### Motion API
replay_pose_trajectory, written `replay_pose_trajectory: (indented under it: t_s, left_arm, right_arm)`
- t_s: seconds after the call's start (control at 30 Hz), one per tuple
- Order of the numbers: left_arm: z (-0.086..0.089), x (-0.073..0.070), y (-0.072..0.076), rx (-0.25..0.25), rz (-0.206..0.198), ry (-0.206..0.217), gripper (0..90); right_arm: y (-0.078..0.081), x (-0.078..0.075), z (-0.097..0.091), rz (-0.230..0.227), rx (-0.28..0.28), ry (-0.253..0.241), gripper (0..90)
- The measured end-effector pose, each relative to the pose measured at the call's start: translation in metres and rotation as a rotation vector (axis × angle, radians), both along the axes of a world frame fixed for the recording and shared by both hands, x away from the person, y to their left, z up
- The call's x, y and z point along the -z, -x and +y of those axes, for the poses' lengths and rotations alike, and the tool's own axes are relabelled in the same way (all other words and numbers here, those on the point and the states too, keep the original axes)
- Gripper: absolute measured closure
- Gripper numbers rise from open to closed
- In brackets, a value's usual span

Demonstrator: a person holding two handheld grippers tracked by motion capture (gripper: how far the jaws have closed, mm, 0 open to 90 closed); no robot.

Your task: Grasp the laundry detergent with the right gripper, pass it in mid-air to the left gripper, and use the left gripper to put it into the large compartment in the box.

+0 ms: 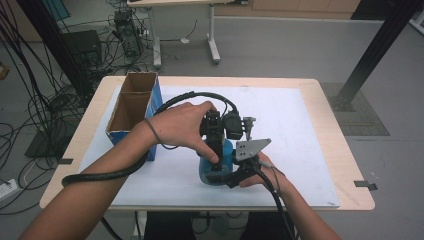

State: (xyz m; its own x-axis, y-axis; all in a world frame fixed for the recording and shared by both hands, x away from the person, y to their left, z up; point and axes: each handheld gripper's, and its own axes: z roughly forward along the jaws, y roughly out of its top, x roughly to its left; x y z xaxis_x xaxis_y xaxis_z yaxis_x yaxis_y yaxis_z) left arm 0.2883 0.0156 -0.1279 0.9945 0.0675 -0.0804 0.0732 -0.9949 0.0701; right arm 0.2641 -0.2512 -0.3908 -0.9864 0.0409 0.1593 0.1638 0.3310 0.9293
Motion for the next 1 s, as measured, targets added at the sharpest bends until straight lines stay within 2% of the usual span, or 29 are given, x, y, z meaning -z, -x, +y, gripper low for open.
replay_pose_trajectory:
  t_s: [1.0]
  left_arm:
    - [0.0031,0.0012,-0.0032,-0.009,0.001,0.008,9.2]
  right_arm:
    - [-0.0021,0.0021,-0.0002,0.004,0.001,-0.003,40.2]
